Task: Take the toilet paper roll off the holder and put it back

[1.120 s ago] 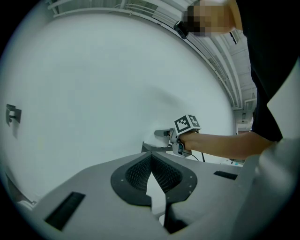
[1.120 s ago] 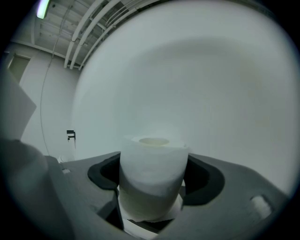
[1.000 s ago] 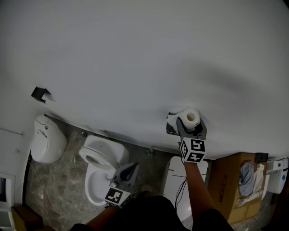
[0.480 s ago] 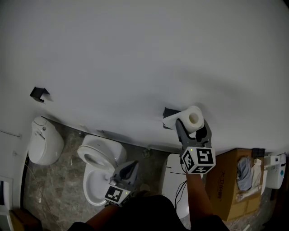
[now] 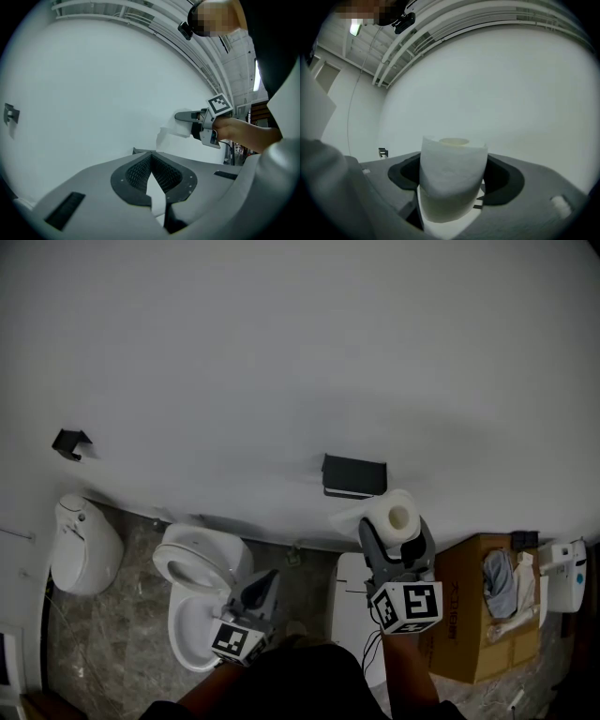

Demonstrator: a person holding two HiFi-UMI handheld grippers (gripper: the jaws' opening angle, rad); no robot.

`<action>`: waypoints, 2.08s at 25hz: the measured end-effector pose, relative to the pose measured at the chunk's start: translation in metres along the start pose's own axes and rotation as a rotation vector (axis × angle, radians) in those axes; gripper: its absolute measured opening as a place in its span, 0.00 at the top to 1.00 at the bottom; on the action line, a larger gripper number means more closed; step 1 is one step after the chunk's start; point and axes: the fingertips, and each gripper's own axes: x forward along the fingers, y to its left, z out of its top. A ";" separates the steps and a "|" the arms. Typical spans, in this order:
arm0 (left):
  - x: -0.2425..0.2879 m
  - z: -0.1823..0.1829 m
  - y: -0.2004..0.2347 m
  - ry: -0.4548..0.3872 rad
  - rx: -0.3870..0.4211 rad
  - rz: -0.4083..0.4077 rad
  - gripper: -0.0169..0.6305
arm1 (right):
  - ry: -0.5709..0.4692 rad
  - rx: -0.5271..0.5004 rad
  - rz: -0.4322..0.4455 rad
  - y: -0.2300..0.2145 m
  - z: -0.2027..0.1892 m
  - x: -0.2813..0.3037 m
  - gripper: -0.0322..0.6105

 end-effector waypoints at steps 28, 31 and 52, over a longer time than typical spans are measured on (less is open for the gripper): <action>0.000 -0.009 -0.005 0.006 0.003 0.015 0.95 | 0.049 -0.009 -0.047 -0.018 -0.034 -0.033 0.39; 0.005 -0.016 -0.007 0.024 0.005 0.007 0.95 | 0.039 -0.050 -0.044 -0.023 -0.032 -0.017 0.39; -0.005 -0.027 0.016 0.101 0.072 0.105 0.95 | 0.035 -0.005 0.031 -0.060 -0.049 0.114 0.39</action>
